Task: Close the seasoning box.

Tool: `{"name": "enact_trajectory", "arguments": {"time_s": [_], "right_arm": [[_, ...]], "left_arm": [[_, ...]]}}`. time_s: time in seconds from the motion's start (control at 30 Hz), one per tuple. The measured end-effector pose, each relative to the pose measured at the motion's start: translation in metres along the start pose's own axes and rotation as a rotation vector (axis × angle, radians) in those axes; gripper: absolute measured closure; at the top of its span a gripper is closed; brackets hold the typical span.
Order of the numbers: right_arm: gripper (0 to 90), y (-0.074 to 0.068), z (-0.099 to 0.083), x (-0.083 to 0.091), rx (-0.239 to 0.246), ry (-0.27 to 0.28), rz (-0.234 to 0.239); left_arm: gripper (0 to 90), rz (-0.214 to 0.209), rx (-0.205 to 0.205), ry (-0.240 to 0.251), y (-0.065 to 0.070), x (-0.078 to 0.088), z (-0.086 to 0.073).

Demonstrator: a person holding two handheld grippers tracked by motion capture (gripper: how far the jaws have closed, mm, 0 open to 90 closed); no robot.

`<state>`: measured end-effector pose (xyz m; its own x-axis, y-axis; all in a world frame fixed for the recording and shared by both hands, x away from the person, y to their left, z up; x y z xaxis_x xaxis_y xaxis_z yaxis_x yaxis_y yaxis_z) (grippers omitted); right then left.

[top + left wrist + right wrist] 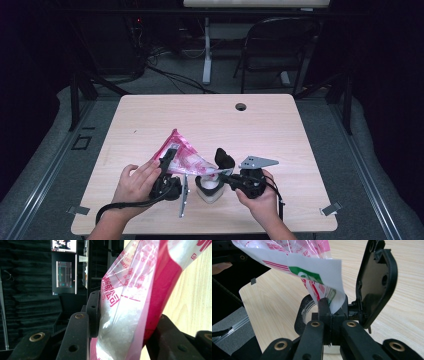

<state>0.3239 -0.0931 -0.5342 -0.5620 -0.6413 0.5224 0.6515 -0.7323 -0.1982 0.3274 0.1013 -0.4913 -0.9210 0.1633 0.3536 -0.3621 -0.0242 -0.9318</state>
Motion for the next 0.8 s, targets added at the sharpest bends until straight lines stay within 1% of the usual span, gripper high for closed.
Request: {"name": "enact_trajectory", "arguments": {"time_s": [0.03, 0.1, 0.2, 0.27, 0.3, 0.37, 0.43, 0.5, 0.53, 0.63, 0.8], "right_arm": [[90.0, 0.0, 0.0, 0.0, 0.0, 0.001, 0.0], [90.0, -0.001, 0.0, 0.0, -0.003, 0.004, 0.002], [90.0, -0.001, 0.0, -0.001, 0.001, -0.003, 0.002], [90.0, -0.001, 0.0, -0.001, 0.004, -0.004, 0.003], [90.0, -0.001, 0.0, -0.001, 0.004, -0.004, 0.003], [90.0, -0.002, 0.0, -0.001, 0.005, -0.001, 0.006], [90.0, -0.003, 0.0, -0.001, 0.003, 0.003, 0.005], [90.0, -0.003, 0.0, -0.001, 0.003, 0.003, 0.006], [90.0, -0.003, 0.0, -0.001, 0.004, 0.003, 0.005], [90.0, -0.003, 0.001, -0.002, 0.003, 0.004, 0.006], [90.0, -0.006, 0.001, -0.003, 0.01, 0.003, 0.012]], "left_arm": [[66.5, -0.003, 0.01, 0.001, 0.001, 0.0, -0.001], [66.5, -0.004, 0.018, 0.002, 0.002, 0.0, -0.002], [66.5, -0.005, 0.037, 0.01, 0.004, 0.0, -0.003], [66.6, -0.014, 0.051, 0.009, 0.005, 0.0, -0.004], [66.6, -0.009, 0.044, 0.006, 0.005, 0.0, -0.004], [66.5, -0.013, 0.057, 0.009, 0.006, 0.0, -0.005], [66.5, -0.007, 0.058, 0.013, 0.006, 0.0, -0.006], [66.5, -0.018, 0.069, 0.009, 0.008, -0.001, -0.007], [66.5, -0.015, 0.067, 0.009, 0.009, -0.001, -0.007], [66.5, -0.028, 0.075, 0.006, 0.012, -0.002, -0.009], [66.5, -0.032, 0.087, 0.005, 0.014, -0.003, -0.012]]}}
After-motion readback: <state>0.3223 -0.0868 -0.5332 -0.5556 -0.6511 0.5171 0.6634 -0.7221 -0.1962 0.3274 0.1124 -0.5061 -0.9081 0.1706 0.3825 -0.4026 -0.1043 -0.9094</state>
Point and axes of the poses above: each handheld gripper's, and its own axes: x roughly backward along the jaws, z roughly out of its top, y roughly to its right, the point moved 7 cm from there along -x, roughly forward along the jaws, and after that the axes turned 7 degrees about -z, right-handed, at the moved point
